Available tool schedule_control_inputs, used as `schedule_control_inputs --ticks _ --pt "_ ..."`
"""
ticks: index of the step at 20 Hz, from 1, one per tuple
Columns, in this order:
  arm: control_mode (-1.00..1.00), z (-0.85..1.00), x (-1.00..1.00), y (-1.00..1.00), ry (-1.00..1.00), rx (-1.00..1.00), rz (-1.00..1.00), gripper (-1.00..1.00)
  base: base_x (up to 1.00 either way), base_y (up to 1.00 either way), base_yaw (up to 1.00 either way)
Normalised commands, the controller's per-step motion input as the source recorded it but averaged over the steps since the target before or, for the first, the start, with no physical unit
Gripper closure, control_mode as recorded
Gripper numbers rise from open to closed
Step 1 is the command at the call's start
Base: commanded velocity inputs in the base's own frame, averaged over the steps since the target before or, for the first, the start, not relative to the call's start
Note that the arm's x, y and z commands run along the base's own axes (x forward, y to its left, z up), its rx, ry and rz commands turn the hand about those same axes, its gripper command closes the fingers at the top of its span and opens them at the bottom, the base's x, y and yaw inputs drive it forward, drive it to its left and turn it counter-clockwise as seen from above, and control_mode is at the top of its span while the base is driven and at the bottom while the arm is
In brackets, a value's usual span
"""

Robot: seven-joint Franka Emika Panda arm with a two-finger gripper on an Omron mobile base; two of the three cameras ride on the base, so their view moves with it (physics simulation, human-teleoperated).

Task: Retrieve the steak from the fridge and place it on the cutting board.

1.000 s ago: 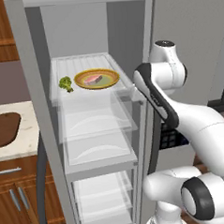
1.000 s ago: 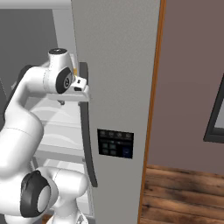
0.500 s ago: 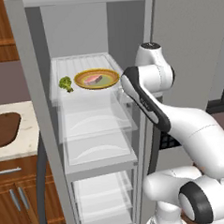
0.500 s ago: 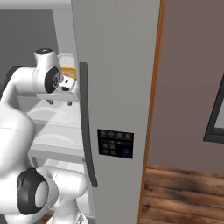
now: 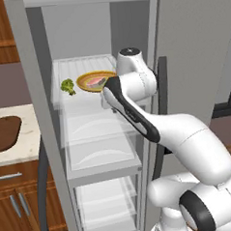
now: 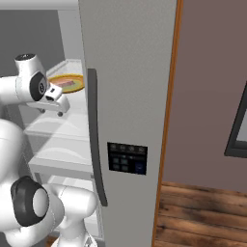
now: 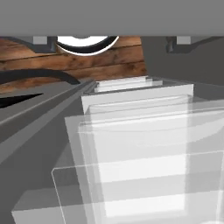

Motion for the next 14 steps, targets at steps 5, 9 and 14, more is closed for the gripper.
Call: schedule_control_inputs --ticks 5,9,14 --pt "-1.00 0.16 0.00 0.27 -0.07 0.00 -0.34 -1.00 0.00 0.00 0.00" --pt "-1.00 0.15 0.00 0.16 -0.06 0.00 -0.31 -1.00 0.00 0.00 0.00" --pt "-1.00 0.12 0.02 0.00 -0.08 0.07 -0.13 -1.00 0.00 0.00 0.00"
